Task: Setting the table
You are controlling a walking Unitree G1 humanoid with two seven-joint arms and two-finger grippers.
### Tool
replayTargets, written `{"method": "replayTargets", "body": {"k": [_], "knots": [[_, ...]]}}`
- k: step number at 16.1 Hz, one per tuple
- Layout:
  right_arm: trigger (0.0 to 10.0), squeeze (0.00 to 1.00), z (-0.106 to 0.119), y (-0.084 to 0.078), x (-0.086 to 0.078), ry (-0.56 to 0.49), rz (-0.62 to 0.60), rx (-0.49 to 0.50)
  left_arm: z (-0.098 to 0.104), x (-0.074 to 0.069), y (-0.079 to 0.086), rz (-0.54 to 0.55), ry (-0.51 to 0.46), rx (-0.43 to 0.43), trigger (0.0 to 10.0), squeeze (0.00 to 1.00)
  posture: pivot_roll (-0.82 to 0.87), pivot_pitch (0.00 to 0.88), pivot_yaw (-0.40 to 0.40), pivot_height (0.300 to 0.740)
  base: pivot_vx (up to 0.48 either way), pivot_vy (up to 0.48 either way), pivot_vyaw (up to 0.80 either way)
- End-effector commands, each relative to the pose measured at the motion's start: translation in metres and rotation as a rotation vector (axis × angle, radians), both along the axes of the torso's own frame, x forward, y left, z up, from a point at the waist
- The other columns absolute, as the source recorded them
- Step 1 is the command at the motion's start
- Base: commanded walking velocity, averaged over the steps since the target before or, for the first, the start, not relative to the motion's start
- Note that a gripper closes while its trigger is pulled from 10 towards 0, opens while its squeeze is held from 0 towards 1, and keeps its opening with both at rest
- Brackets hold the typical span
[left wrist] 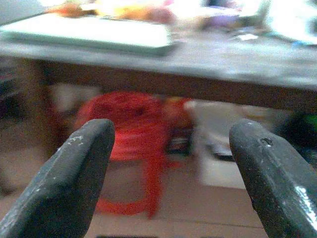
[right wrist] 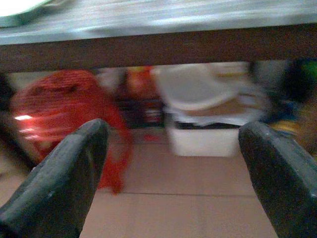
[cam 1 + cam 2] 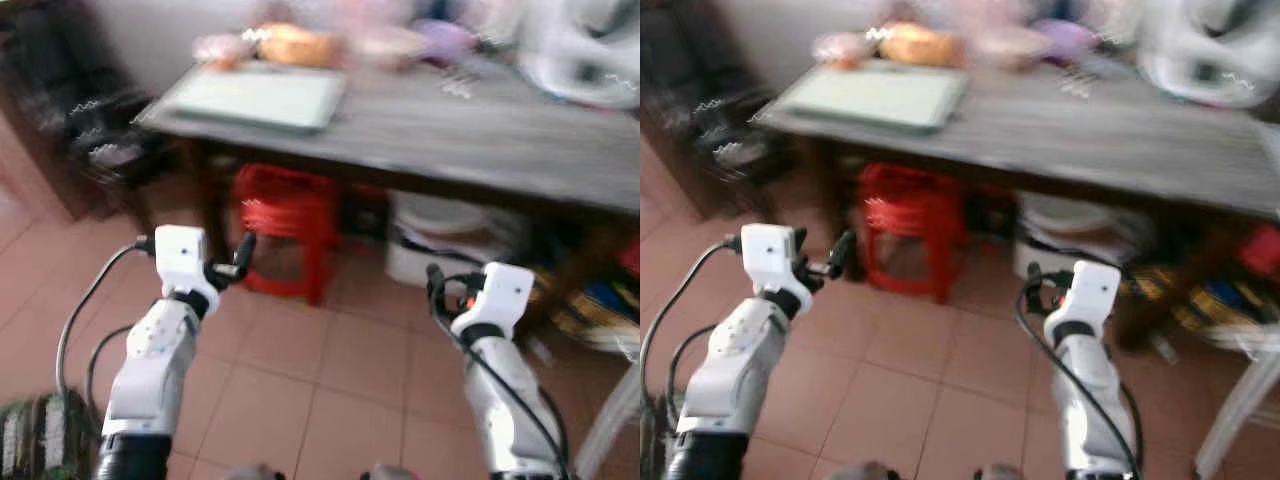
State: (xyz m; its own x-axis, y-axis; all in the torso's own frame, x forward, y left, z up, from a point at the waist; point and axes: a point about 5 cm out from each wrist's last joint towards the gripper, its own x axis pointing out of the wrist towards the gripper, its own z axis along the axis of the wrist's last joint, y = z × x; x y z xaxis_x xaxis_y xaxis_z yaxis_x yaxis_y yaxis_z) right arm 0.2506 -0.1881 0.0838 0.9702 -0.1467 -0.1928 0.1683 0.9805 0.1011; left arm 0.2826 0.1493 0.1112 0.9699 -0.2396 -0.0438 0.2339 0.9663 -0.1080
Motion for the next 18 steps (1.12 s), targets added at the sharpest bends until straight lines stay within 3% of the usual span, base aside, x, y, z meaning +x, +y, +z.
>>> {"method": "replayTargets", "body": {"k": [1,5,8,14,18], "knots": [[10.0,0.0,0.001,-0.004,-0.001,-0.004,-0.011,-0.003,-0.001,-0.001,-0.004,-0.019,0.002,0.01,10.0,0.0,-0.01,0.0,0.001,0.74,0.0,0.0,-0.8],[10.0,0.0,0.001,-0.005,-0.002,-0.002,-0.014,-0.01,-0.003,-0.002,-0.003,0.012,0.005,0.034,10.0,0.0,-0.01,0.0,0.0,0.74,0.0,0.0,-0.8],[10.0,0.0,0.0,-0.006,-0.003,-0.003,-0.018,-0.006,-0.003,-0.004,-0.005,-0.022,-0.002,0.05,10.0,0.0,-0.01,0.0,0.001,0.74,0.0,0.0,-0.8],[10.0,0.0,0.004,-0.003,-0.004,-0.035,0.0,0.016,0.0,-0.006,-0.007,-0.024,-0.019,0.043,10.0,0.0,0.0,0.0,0.008,0.74,0.0,-0.253,0.0],[10.0,0.0,0.027,0.006,-0.01,-0.177,0.093,-0.192,-0.003,-0.023,-0.007,0.033,-0.024,0.032,10.0,0.0,0.01,0.0,0.0,0.74,0.0,-0.394,0.0]]}}
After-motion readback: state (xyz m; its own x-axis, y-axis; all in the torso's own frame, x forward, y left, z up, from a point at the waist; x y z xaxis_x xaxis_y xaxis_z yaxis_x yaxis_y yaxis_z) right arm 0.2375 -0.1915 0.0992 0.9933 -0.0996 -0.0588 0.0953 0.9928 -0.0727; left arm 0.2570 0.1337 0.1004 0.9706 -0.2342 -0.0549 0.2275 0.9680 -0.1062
